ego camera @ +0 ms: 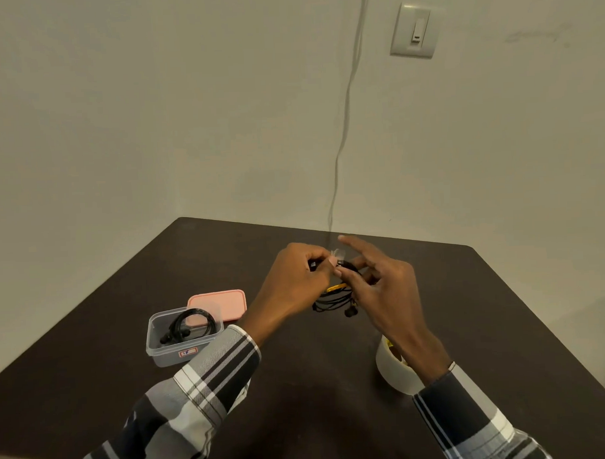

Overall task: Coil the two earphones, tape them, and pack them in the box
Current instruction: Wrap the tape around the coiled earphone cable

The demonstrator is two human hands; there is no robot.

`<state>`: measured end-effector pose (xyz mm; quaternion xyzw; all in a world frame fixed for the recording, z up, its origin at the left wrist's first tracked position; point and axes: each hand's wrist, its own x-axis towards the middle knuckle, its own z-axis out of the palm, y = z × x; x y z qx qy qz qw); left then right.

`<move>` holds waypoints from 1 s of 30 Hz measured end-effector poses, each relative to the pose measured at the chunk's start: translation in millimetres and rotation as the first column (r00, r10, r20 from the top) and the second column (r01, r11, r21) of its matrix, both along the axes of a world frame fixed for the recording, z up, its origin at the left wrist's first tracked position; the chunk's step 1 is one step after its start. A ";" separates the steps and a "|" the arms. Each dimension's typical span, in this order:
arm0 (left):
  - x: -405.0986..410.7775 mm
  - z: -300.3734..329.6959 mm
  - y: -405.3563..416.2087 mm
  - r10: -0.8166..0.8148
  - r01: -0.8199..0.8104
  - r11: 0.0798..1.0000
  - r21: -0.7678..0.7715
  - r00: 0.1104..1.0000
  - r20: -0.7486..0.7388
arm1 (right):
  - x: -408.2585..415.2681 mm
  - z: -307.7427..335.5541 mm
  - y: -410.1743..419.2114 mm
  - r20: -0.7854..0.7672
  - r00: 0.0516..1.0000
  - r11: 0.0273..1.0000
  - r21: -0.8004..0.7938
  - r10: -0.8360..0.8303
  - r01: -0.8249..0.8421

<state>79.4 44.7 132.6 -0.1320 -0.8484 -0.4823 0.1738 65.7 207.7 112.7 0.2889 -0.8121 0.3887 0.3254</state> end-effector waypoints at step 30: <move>4.6 -10.7 3.4 0.009 -0.231 0.888 -0.398 0.874 -0.485 | -0.3 5.2 -5.6 -0.102 0.987 0.958 0.248 -0.120 0.142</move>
